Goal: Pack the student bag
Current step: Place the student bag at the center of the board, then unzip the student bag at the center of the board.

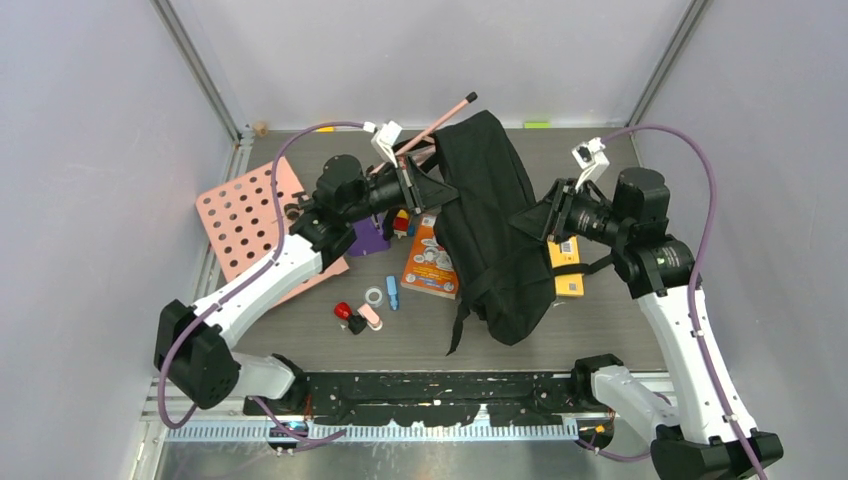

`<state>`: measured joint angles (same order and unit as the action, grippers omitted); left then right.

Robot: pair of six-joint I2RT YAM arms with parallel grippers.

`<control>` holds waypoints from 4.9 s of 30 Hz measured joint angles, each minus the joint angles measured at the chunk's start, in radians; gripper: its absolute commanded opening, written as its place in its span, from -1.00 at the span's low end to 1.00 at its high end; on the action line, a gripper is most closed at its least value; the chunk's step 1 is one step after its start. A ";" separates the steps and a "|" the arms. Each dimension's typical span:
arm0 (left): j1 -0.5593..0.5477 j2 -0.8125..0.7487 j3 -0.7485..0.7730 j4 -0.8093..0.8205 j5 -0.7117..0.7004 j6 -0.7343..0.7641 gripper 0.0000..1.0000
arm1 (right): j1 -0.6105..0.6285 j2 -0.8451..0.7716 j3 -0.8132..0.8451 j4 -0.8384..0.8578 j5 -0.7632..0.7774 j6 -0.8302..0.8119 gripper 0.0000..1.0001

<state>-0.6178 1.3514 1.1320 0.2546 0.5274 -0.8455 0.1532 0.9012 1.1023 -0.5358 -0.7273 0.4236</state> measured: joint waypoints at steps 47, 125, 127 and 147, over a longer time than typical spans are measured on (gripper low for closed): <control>-0.786 -0.185 -0.021 -0.330 -1.059 0.360 -1.00 | 0.174 0.327 0.167 0.004 0.433 -0.001 -0.36; -0.254 -0.314 -0.004 -0.694 -0.471 0.840 0.15 | 0.822 0.190 0.208 -0.401 0.787 -0.151 -0.99; -0.254 -0.285 -0.003 -0.694 -0.445 0.863 0.09 | 0.822 0.189 0.207 -0.401 0.786 -0.151 -0.99; -0.253 -0.179 0.018 -0.668 -0.320 0.883 -1.00 | 0.822 0.165 0.180 -0.398 0.787 -0.144 -0.99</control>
<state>-0.8703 1.1721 1.1500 -0.4137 0.2070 0.0376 0.9752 1.0660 1.2827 -0.9337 0.0597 0.2798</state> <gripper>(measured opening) 0.012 0.047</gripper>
